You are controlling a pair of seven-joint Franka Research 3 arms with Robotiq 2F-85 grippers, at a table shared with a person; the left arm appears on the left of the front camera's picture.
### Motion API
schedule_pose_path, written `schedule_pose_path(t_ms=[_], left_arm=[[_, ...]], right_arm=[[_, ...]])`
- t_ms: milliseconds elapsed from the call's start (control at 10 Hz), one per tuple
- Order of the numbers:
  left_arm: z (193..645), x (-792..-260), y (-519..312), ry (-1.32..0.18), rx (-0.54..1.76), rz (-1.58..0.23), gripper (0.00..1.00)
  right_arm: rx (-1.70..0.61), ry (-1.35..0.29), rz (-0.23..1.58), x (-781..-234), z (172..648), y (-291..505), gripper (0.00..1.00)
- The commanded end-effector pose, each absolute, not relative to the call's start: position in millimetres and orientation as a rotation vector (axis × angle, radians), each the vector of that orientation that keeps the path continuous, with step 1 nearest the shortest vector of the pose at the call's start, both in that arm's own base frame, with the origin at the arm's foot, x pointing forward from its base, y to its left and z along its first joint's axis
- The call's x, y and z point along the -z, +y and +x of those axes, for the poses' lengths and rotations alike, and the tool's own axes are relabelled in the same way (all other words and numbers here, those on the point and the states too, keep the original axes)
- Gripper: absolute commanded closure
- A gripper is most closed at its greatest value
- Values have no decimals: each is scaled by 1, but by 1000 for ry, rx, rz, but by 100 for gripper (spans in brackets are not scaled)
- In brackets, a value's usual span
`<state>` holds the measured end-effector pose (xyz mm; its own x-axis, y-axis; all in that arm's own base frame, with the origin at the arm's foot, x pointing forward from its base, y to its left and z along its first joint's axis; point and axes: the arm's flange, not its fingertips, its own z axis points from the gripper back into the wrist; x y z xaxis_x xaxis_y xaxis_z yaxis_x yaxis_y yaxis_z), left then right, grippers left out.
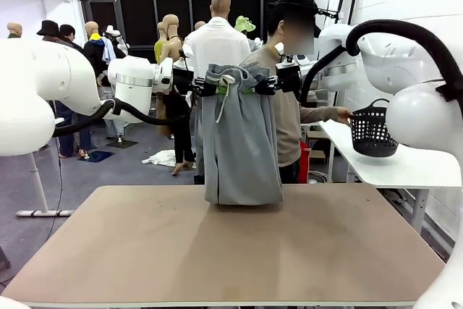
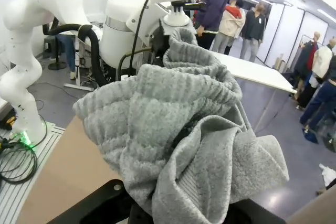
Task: Fold the training pants.
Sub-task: Fold the Training pants in half.
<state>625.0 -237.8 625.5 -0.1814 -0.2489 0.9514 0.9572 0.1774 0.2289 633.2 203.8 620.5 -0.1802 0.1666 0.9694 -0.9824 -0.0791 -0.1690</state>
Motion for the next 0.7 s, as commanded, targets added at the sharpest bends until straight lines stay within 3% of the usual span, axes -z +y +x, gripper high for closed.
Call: schedule_pose_path(t_ms=[0,300,600], left_arm=[[643,-626,-242,-1251,1268,-745,100],[639,-586,-233,-1249,1232,-762,100],[606,-560,-228,-1172,1189,-825,100]], right_arm=[[-1510,-1163,1097,-625,656,212,100],[-1609,-1175,1177,-585,657,203,100],[-1500,-1146,1245,-550,636,197,100]])
